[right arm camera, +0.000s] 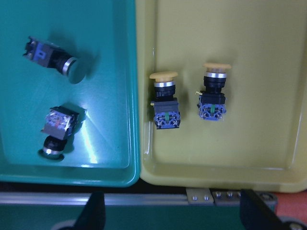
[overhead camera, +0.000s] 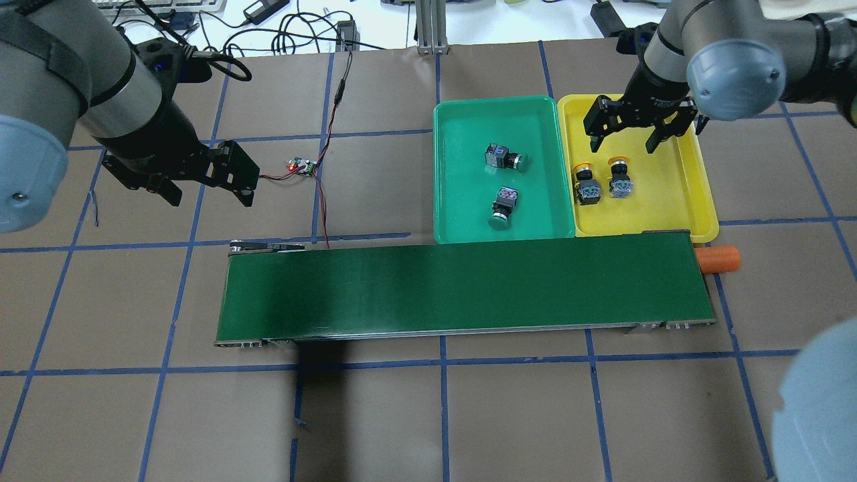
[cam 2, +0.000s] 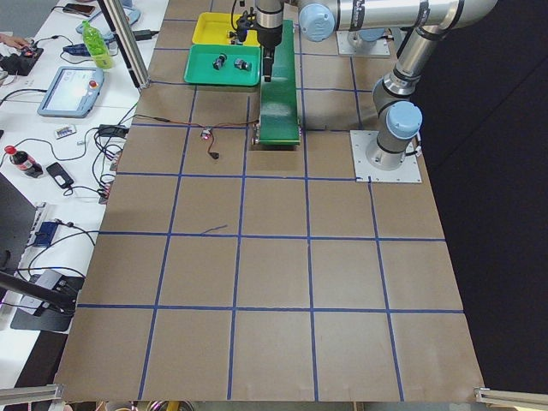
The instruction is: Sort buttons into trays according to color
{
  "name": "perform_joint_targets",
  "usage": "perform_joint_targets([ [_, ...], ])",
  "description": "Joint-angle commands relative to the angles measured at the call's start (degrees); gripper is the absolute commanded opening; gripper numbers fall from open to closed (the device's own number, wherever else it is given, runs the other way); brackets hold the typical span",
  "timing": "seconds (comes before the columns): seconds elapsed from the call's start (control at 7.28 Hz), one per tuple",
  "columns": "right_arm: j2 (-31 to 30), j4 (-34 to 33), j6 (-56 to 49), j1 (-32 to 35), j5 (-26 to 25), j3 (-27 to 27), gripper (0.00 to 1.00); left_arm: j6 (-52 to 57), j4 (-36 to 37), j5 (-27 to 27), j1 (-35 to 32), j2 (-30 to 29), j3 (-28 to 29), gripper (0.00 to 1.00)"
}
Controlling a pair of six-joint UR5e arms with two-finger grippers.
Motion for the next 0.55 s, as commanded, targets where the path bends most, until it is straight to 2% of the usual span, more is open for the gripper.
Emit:
perform_joint_targets([
  [0.0, -8.3, 12.3, 0.9, 4.2, -0.3, -5.2, 1.00, -0.1, 0.0, 0.0, -0.1, 0.2, 0.0, 1.00],
  [0.14, -10.1, 12.8, 0.3, 7.0, 0.9, -5.6, 1.00, -0.4, 0.0, 0.0, -0.1, 0.1, 0.0, 1.00],
  [0.41, -8.6, 9.2, 0.9, 7.5, 0.6, -1.0, 1.00, -0.2, 0.0, -0.2, -0.1, 0.1, 0.0, 1.00],
])
